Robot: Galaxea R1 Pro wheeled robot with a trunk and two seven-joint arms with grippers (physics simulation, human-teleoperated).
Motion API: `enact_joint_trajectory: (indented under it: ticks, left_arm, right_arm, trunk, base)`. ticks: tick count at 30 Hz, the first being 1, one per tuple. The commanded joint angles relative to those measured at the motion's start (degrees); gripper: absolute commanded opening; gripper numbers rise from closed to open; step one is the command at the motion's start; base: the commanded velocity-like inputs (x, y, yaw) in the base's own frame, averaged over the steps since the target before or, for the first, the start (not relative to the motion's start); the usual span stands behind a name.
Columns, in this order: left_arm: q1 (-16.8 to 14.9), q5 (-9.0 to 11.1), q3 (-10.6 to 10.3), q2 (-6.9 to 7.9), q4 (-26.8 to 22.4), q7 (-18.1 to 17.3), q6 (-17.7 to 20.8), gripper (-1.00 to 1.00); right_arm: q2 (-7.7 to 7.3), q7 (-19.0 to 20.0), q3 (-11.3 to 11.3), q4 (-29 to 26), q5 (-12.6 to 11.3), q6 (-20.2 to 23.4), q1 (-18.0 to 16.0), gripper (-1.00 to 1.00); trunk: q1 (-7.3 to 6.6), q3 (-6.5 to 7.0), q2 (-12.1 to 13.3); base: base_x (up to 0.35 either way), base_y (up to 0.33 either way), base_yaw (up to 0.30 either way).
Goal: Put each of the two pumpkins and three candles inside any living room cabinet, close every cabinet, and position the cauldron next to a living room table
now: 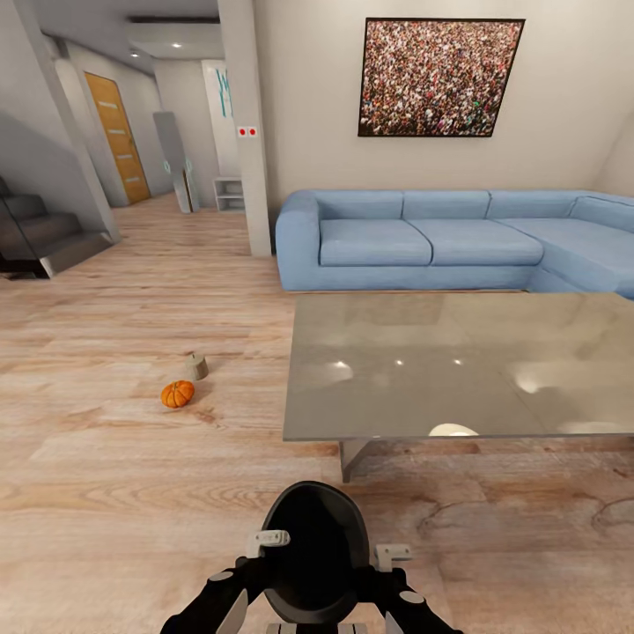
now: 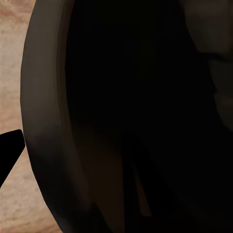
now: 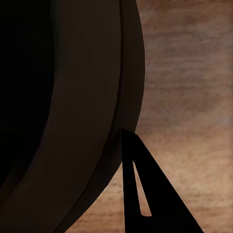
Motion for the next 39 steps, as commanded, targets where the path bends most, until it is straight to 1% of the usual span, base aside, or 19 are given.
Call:
enact_joint_trajectory:
  ticks: [1,2,6,7,24,28,33,37,39]
  left_arm:
    - [0.05,-0.22,0.22,0.29,-0.24,1.10,-3.16,-1.00]
    - [0.05,-0.22,0.22,0.30,-0.24,1.10,-3.16,1.00]
    - [0.04,-0.22,0.24,0.31,-0.24,1.11,-3.16,1.00]
    - [0.04,-0.22,0.23,0.31,-0.24,1.08,-3.16,1.00]
    - [0.05,-0.22,0.22,0.31,-0.40,1.09,-3.16,1.00]
    - [0.05,-0.22,0.35,0.34,-1.52,1.08,-3.16,1.00]
    - [0.05,-0.22,0.32,0.33,-1.79,1.07,-3.09,1.00]
    - [0.05,-0.22,0.31,0.35,-1.82,1.05,-3.07,1.00]
    - [0.05,-0.22,0.31,0.38,-1.82,1.04,-3.06,1.00]
  right_arm:
    - [0.34,0.36,-0.80,0.61,-0.70,-0.18,0.03,-1.00]
    - [0.34,0.36,-0.80,0.62,-0.70,-0.18,0.03,-1.00]
    - [0.33,0.36,-0.80,0.64,-0.70,-0.11,0.03,-1.00]
    - [0.33,0.36,-0.80,0.64,-0.70,-0.13,0.03,1.00]
    - [0.33,0.36,-0.80,0.57,-0.70,-0.18,0.03,1.00]
    - [0.33,0.36,-0.80,0.56,-0.70,-0.18,0.03,1.00]
    - [0.33,0.36,-0.80,0.57,-0.70,-0.18,0.03,1.00]
    - [0.33,0.36,-0.80,0.56,-0.71,-0.18,0.03,1.00]
    - [0.33,0.36,-0.80,0.57,-0.71,-0.18,0.03,1.00]
  trunk:
    - [3.79,-0.06,0.00]
    - [3.79,-0.06,0.00]
    - [3.79,-0.06,0.00]
    - [3.79,-0.06,0.00]
    - [3.79,-0.06,0.00]
    - [3.79,-0.06,0.00]
    - [3.79,-0.06,0.00]
    - [3.69,0.83,0.05]
    - [3.69,0.83,0.05]
  base:
    - [0.000,0.000,0.000]
    - [0.000,0.000,0.000]
    - [0.000,0.000,0.000]
    - [0.000,0.000,0.000]
    - [0.000,0.000,0.000]
    - [0.000,0.000,0.000]
    - [0.000,0.000,0.000]
    - [0.000,0.000,0.000]
    - [0.000,0.000,0.000]
